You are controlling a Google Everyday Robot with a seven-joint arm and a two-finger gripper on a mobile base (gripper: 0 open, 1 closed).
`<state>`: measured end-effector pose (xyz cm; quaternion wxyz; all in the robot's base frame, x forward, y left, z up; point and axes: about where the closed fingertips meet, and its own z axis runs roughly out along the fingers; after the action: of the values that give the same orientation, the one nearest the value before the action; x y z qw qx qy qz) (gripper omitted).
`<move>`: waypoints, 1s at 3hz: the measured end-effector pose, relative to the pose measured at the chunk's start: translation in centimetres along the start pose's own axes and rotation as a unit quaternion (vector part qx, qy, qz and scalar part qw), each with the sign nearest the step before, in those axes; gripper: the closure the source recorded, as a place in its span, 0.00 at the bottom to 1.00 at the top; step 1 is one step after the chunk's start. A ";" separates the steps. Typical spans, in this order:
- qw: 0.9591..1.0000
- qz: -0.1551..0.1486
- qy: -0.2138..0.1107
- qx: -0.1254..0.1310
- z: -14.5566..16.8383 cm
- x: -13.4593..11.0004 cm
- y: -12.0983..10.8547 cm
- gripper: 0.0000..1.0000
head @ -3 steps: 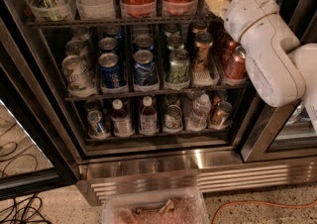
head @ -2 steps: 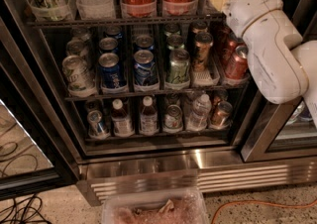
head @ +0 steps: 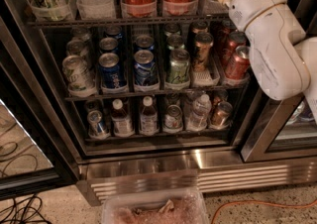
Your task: Pick orange can from top shelf of fridge
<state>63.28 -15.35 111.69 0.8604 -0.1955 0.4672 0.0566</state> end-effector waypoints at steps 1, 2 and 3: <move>1.000 0.000 0.008 -0.010 -0.9 -0.1 0.8 1.00; 1.000 0.000 0.017 -0.017 -1.8 -0.2 1.1 1.00; 0.999 0.002 0.019 -0.029 -2.1 0.0 1.6 1.00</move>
Offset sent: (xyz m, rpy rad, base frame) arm -0.0239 -0.0250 -0.0103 -0.0485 0.0575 0.0278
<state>61.21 -14.71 110.22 0.8451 -0.2207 0.4820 0.0685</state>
